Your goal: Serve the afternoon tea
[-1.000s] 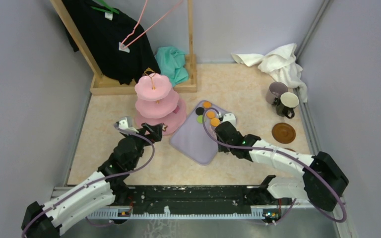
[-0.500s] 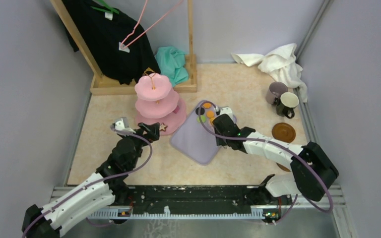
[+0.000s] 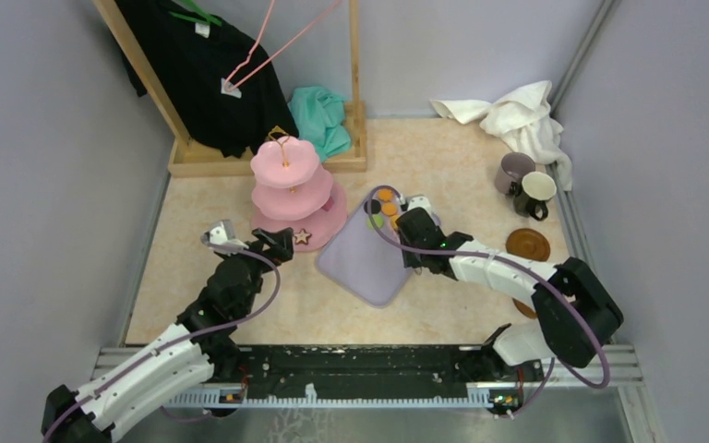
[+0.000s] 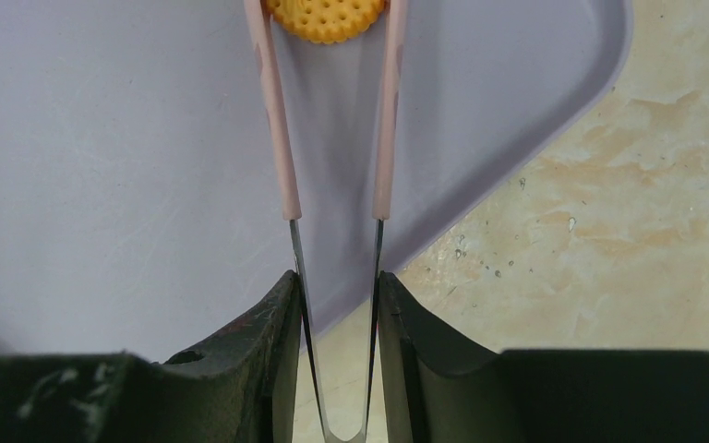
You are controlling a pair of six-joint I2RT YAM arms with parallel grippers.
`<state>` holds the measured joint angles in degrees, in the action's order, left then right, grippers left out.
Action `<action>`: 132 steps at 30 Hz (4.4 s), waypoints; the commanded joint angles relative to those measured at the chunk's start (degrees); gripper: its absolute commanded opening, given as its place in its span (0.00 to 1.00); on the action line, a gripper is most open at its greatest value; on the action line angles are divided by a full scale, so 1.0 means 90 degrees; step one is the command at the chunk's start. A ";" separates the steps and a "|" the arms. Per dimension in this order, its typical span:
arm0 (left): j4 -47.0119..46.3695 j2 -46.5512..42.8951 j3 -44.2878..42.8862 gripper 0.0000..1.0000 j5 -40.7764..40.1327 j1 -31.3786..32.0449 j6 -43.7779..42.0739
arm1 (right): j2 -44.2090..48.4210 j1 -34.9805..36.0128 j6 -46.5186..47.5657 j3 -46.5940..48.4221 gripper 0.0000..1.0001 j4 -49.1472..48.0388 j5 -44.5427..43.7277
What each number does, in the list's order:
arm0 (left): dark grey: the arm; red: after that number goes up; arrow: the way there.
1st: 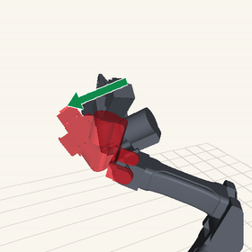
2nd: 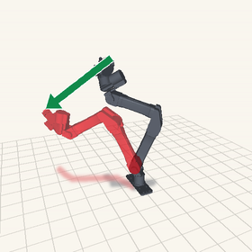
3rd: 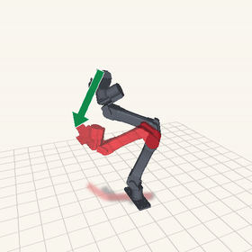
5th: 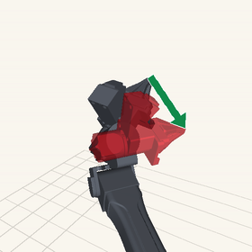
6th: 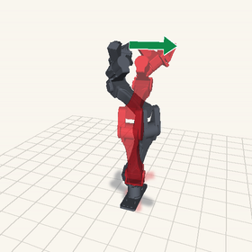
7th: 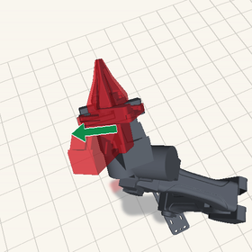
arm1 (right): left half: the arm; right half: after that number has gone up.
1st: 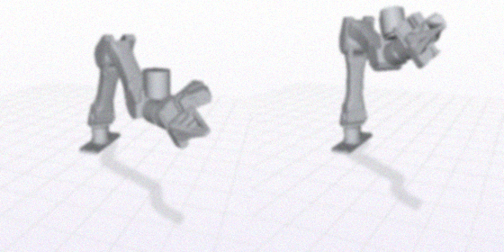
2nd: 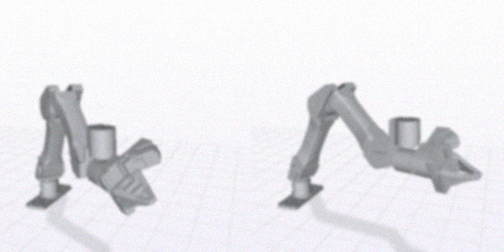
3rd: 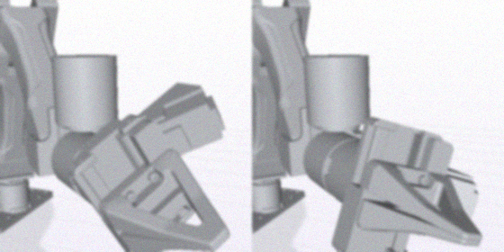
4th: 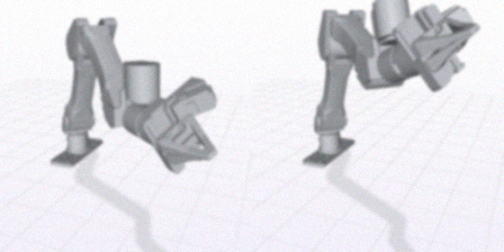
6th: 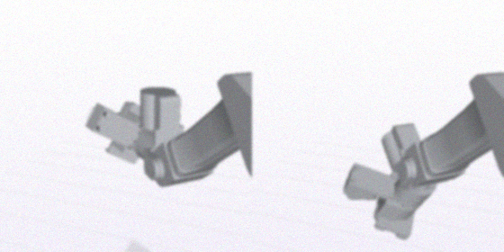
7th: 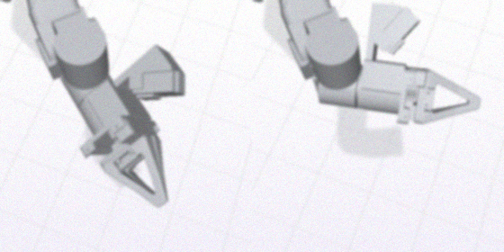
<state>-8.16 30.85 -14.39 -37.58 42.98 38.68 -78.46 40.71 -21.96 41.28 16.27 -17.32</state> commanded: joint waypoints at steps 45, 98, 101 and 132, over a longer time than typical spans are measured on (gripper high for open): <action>0.0316 0.1350 -0.1833 0.99 0.1314 -0.2812 0.0212 | -0.0812 0.1287 0.0877 0.3992 0.00 0.0806 0.0207; 0.0204 0.1249 -0.1194 0.98 0.3107 -0.4741 0.1221 | -0.3745 0.0742 0.1199 0.6954 0.25 0.1322 0.0823; 0.0195 0.1245 -0.1190 0.98 0.3096 -0.4737 0.1216 | -0.3749 0.0744 0.1199 0.6957 0.28 0.1317 0.0831; 0.0204 0.1313 -0.1245 0.98 0.3053 -0.4757 0.1216 | -0.3615 0.0749 0.1197 0.6899 0.36 0.1293 0.0882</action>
<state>-4.75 42.96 -25.43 -10.37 0.58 49.54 -113.49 47.86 -11.55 101.27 31.11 -9.72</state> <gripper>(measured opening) 0.987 0.363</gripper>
